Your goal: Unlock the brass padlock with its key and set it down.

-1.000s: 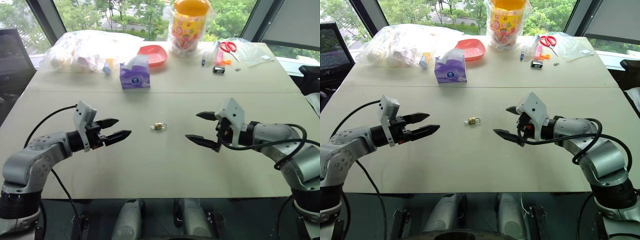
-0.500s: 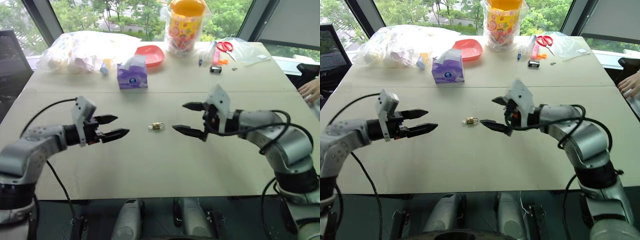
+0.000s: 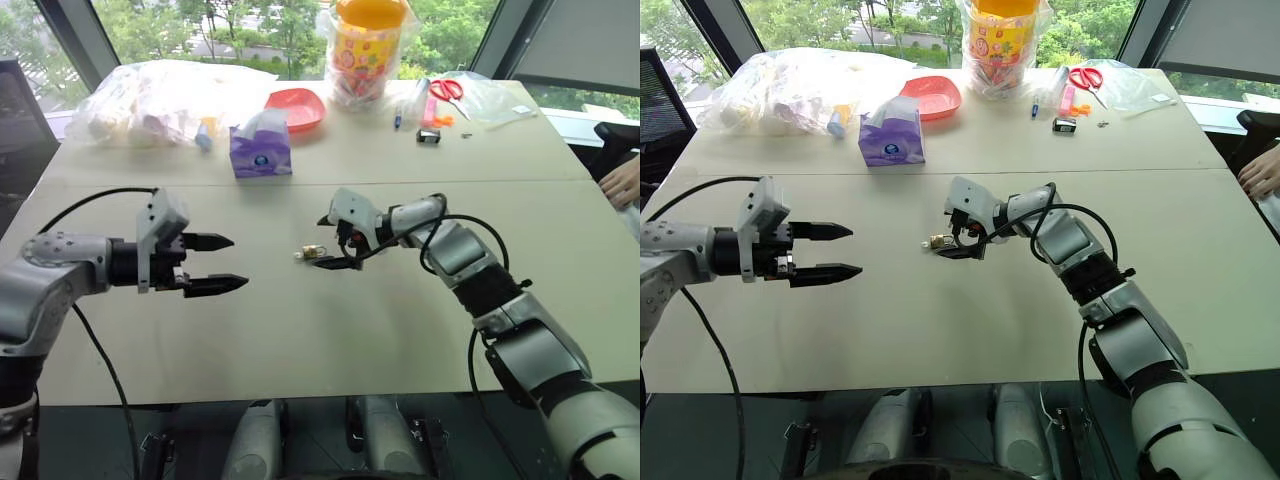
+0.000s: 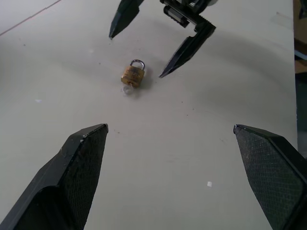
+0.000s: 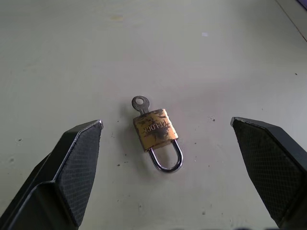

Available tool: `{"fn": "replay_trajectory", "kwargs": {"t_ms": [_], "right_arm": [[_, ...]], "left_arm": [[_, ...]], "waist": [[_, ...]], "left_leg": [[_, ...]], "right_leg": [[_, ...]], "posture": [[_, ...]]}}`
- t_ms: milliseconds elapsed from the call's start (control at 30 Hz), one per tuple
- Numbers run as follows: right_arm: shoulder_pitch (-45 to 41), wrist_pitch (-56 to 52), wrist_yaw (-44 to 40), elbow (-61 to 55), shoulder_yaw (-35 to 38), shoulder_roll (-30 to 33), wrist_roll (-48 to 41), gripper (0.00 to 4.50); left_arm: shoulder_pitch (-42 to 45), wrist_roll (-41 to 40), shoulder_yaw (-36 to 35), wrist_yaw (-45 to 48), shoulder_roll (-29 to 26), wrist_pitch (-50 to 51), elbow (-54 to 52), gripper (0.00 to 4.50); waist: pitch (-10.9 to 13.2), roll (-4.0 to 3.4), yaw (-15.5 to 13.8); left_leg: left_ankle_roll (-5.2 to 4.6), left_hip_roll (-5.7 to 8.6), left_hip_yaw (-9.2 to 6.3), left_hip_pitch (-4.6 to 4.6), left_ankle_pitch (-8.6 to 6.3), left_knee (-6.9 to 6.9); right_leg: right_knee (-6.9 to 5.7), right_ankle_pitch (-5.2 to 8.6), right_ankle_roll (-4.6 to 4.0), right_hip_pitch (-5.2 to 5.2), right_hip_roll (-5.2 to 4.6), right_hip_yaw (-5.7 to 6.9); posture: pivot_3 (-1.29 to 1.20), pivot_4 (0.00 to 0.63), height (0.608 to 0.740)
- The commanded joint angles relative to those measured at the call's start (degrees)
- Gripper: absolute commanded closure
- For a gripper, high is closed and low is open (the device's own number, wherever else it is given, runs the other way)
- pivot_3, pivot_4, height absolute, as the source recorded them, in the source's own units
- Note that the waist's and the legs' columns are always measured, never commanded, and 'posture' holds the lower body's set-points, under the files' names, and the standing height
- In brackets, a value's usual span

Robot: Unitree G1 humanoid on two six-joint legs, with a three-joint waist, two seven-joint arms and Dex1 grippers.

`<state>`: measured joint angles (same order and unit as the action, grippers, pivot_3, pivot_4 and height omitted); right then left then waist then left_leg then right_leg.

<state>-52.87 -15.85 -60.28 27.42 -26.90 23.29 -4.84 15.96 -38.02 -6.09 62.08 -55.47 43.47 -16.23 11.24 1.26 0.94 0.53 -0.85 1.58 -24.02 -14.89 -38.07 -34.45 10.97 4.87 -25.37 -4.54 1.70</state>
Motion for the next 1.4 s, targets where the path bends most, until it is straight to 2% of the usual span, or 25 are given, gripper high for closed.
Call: {"fn": "replay_trajectory", "kwargs": {"t_ms": [33, 167, 333, 367, 433, 500, 600, 767, 933, 1033, 1133, 1267, 1400], "right_arm": [[-2.81, 4.86, -3.12, 5.21, -0.17, -1.95, 2.46, 0.00], [-4.26, 8.42, -5.15, 11.28, 0.45, -4.33, 4.60, 0.00], [-6.56, 11.39, -5.31, 18.84, 1.14, -7.76, 6.90, 2.32], [-6.95, 11.84, -5.22, 20.31, 1.43, -8.37, 7.14, 2.65], [-7.57, 13.11, -4.78, 22.64, 2.04, -9.27, 7.70, 3.73], [-7.83, 14.77, -3.25, 23.27, 2.89, -9.42, 8.31, 3.80], [-6.81, 20.40, 0.25, 18.69, 3.85, -6.36, 10.50, 3.80], [-0.12, 28.64, 4.86, -1.47, 7.32, 3.15, 13.04, 3.80], [5.48, 24.89, 7.96, -16.93, 10.98, 5.80, 12.33, 3.80], [7.18, 22.09, 9.39, -22.20, 11.82, 5.80, 12.93, 3.80], [7.99, 19.63, 10.73, -25.67, 12.24, 5.68, 13.46, 3.80], [8.61, 17.69, 11.57, -28.38, 11.92, 5.82, 14.14, 3.80], [9.34, 16.22, 11.78, -30.44, 11.76, 5.95, 14.34, 3.80]], "left_arm": [[-1.36, -1.07, -2.91, -1.56, 0.16, 0.35, -3.46, 0.08], [-2.63, -1.54, -4.02, -2.74, 0.22, 0.83, -4.51, 0.08], [-3.51, -1.89, -4.65, -3.80, 0.43, 1.39, -5.32, 0.00], [-3.61, -1.98, -4.67, -4.02, 0.47, 1.44, -5.39, 0.00], [-3.66, -2.20, -4.65, -4.44, 0.67, 1.52, -5.25, 0.00], [-3.20, -2.17, -4.37, -4.88, 1.41, 1.31, -4.08, 0.00], [-0.32, -3.49, -4.63, -6.00, 4.55, 1.58, -0.21, 0.00], [9.25, -7.21, -4.20, -4.70, 10.72, 3.18, 9.43, 0.00], [19.22, -5.47, -1.52, -2.01, 16.05, 1.55, 21.28, 0.00], [23.86, -3.37, 0.92, 1.32, 18.12, -0.04, 27.54, 0.00], [28.17, -1.10, 4.15, 5.77, 20.34, -1.91, 33.02, 0.89], [32.26, 2.26, 6.17, 8.13, 22.93, -4.66, 38.74, 2.50], [35.58, 3.42, 5.74, 9.28, 25.37, -5.95, 42.82, 2.50]], "waist": [[0.00, 0.00, -0.07], [0.00, 0.00, 0.00], [0.00, 0.00, 0.23], [0.00, 0.00, 0.22], [0.00, 0.00, 0.22], [0.00, 0.00, 0.24], [0.00, -0.01, -0.03], [-0.01, 0.02, -0.36], [-0.02, 0.05, 0.10], [-0.02, 0.05, 0.31], [-0.02, 0.05, -0.07], [-0.02, 0.06, -0.28], [-0.02, 0.06, -0.26]], "left_leg": [[0.00, 0.00, 0.00, 0.01, 0.00, -0.01], [0.03, 0.00, -0.02, 0.05, 0.02, -0.02], [0.07, 0.00, 0.02, 0.22, 0.04, -0.02], [0.07, 0.00, 0.02, 0.29, 0.04, -0.02], [0.07, 0.00, 0.02, 0.44, 0.04, -0.02], [0.09, -0.02, 0.00, 0.60, 0.05, -0.02], [0.28, -0.01, -0.03, 0.63, 0.17, -0.02], [0.33, 0.10, -0.10, 0.57, 0.20, -0.10], [0.32, 0.07, -0.06, 0.63, 0.20, -0.08], [0.32, 0.00, -0.05, 0.66, 0.21, -0.08], [0.32, 0.00, -0.05, 0.66, 0.21, -0.09], [0.32, 0.03, -0.04, 0.62, 0.21, -0.11], [0.31, 0.05, -0.05, 0.58, 0.20, -0.12]], "right_leg": [[-0.02, 0.00, 0.00, 0.00, 0.00, 0.00], [-0.10, 0.00, -0.01, 0.01, 0.00, 0.01], [-0.31, 0.00, 0.00, 0.03, 0.00, -0.03], [-0.45, 0.01, 0.00, 0.03, -0.01, -0.04], [-0.59, 0.03, -0.04, 0.08, 0.00, -0.06], [-0.69, 0.13, -0.22, 0.18, 0.03, -0.05], [-0.74, 0.14, -0.23, 0.21, 0.03, -0.05], [-0.70, 0.13, -0.17, 0.31, -0.06, -0.05], [-0.74, 0.05, 0.02, 0.31, 0.01, -0.04], [-0.77, 0.05, 0.01, 0.31, 0.11, -0.04], [-0.78, 0.05, 0.00, 0.31, 0.11, -0.05], [-0.73, 0.05, 0.00, 0.32, 0.08, -0.07], [-0.70, 0.05, 0.01, 0.32, 0.06, -0.07]], "posture": [[0.00, 0.150, 0.740], [0.00, 0.150, 0.740], [0.00, 0.150, 0.740], [0.00, 0.150, 0.740], [0.00, 0.150, 0.740], [0.00, 0.150, 0.740], [0.00, 0.150, 0.740], [0.00, 0.150, 0.740], [0.00, 0.150, 0.740], [0.00, 0.150, 0.740], [0.00, 0.150, 0.740], [0.00, 0.150, 0.740], [0.00, 0.150, 0.740]]}}
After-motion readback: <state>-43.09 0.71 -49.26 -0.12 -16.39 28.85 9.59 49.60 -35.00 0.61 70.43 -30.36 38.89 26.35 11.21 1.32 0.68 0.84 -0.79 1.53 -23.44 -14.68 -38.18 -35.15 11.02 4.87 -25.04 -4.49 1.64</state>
